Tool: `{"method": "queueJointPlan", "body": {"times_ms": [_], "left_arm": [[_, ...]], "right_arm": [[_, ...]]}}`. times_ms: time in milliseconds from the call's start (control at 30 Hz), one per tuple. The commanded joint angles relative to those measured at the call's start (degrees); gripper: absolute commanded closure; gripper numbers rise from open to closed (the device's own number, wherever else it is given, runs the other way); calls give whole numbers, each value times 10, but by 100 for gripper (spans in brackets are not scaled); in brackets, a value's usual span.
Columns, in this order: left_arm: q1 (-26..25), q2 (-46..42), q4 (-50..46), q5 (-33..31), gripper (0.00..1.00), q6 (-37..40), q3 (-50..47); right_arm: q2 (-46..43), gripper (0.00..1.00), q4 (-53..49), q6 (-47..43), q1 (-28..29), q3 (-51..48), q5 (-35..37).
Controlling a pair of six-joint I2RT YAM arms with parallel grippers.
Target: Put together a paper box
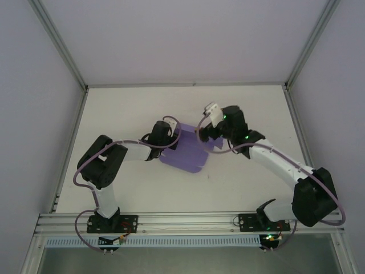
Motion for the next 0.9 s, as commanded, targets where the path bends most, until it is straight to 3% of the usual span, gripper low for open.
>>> {"method": "queueJointPlan", "body": {"times_ms": [0, 100, 367, 633, 867], "left_arm": [[-12, -19, 28, 41, 100, 25, -23], [-15, -15, 29, 53, 100, 30, -25], [-19, -6, 36, 64, 100, 32, -30], [-20, 8, 25, 59, 96, 24, -18], [-20, 11, 33, 42, 86, -1, -2]], "right_arm": [[53, 0, -117, 123, -18, 65, -109], [117, 1, -167, 106, -20, 128, -95], [232, 4, -177, 45, -20, 207, -101], [280, 8, -181, 8, -20, 190, -124], [303, 10, -192, -31, -13, 174, -65]]}}
